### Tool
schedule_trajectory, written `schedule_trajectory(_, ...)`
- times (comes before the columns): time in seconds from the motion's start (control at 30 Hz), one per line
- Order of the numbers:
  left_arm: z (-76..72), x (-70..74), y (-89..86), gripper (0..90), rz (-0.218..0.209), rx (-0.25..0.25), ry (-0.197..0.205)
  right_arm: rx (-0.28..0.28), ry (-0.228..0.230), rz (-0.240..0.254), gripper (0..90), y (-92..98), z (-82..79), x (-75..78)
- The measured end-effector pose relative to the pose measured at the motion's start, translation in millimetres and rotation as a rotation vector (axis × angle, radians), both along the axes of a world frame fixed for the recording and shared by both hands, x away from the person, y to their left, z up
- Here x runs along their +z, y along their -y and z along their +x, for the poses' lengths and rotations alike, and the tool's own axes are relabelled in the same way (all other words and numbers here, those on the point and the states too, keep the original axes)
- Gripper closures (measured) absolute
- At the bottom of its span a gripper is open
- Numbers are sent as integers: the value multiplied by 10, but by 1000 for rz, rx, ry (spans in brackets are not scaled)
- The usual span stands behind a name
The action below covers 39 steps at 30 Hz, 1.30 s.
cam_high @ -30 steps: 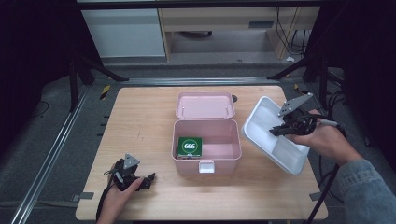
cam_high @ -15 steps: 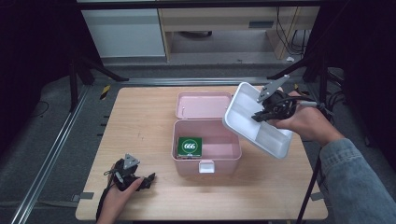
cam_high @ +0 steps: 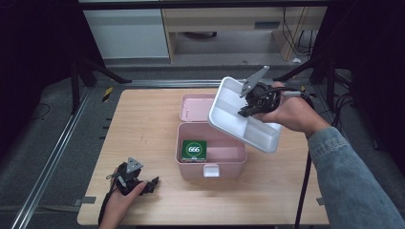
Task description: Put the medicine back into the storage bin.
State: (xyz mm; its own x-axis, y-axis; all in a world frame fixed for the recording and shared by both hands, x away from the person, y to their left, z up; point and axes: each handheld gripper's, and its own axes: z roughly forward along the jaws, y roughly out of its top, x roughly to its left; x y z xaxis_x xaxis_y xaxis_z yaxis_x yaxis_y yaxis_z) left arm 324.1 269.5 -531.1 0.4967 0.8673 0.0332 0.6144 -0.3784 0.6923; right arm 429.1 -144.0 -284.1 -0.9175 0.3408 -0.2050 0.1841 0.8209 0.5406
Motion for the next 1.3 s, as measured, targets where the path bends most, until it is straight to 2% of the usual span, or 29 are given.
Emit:
schedule_trajectory(0.03, 0, 0, 0, 0, 0, 0, 0, 13, 1, -6, 899, -74, 17, 10)
schedule_trajectory(0.27, 1, 0, -1, 0, 0, -2, 0, 45, 5, -27, 899, -268, 67, 43)
schedule_trajectory(0.47, 2, 1, -1, 0, 1, -3, -1, 61, 10, -23, 899, -399, 113, 70)
schedule_trajectory(0.7, 2, 2, -2, 0, 1, -4, -3, 89, 5, -51, 899, -541, 131, -2)
schedule_trajectory(1.0, 3, 2, -2, 0, 1, -5, -3, 116, -5, -61, 899, -662, 145, -81)
schedule_trajectory(1.3, 2, 2, -3, 0, 1, -5, -3, 154, -41, -85, 899, -811, 136, -241)
